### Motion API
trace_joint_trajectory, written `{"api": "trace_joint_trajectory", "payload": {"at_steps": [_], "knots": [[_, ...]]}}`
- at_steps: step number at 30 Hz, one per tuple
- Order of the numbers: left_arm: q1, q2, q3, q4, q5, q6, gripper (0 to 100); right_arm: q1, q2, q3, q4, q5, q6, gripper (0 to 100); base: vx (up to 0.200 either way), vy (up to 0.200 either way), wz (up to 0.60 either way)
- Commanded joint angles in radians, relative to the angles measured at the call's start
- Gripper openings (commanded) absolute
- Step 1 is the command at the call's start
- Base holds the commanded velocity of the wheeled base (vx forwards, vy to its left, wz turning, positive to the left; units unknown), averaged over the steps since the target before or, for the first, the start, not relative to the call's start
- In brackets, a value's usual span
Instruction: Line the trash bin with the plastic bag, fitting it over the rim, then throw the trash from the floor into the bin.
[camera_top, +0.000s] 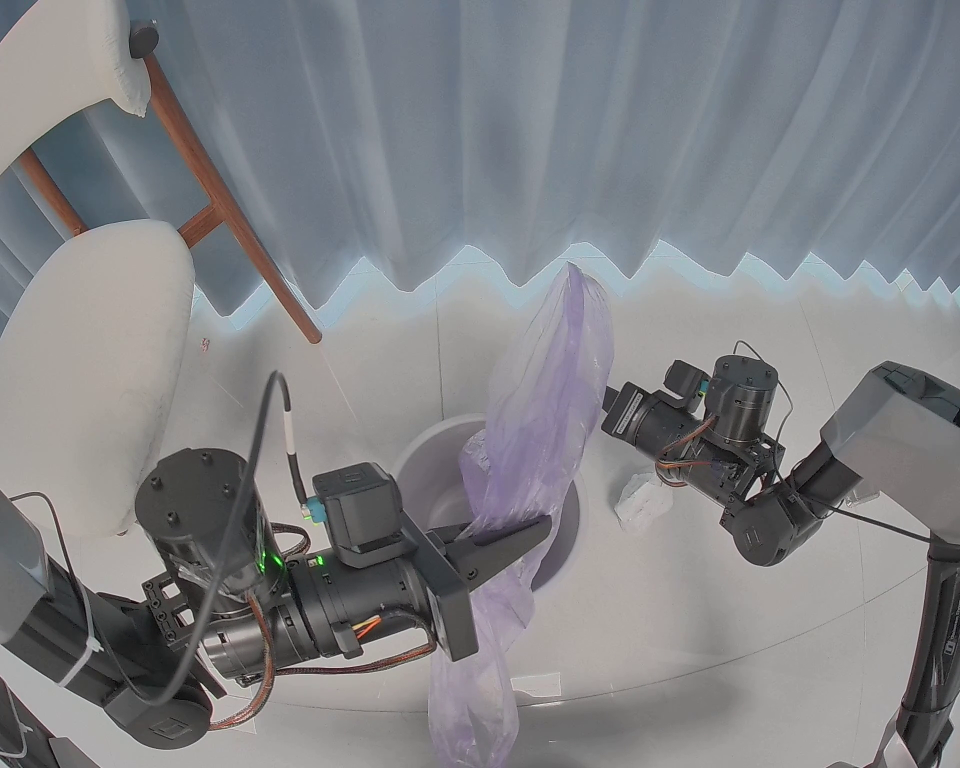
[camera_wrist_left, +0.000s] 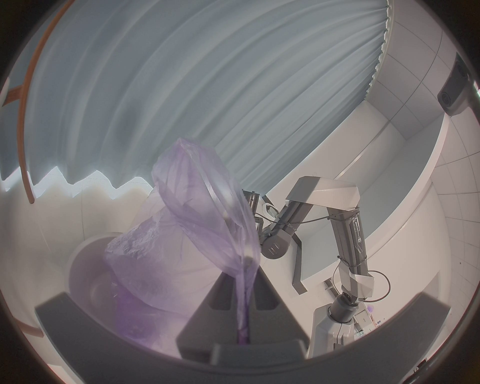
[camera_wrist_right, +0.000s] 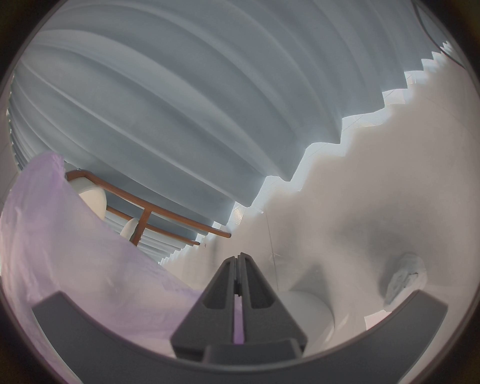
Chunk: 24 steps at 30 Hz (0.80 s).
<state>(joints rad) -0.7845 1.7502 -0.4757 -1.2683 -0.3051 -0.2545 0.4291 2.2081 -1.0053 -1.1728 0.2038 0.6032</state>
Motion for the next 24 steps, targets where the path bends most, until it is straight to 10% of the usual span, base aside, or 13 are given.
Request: {"api": "trace_joint_trajectory", "payload": {"at_steps": [1, 24], "knots": [[-0.002, 0.003, 0.000, 0.000, 0.000, 0.000, 0, 0.020, 0.048, -0.072, -0.007, 0.017, 0.000, 0, 0.000, 0.000, 0.00], [0.021, 0.003, -0.003, -0.031, -0.003, 0.000, 0, 0.171, 0.055, 0.263, -0.301, 0.210, 0.072, 0, 0.000, 0.000, 0.00]]}}
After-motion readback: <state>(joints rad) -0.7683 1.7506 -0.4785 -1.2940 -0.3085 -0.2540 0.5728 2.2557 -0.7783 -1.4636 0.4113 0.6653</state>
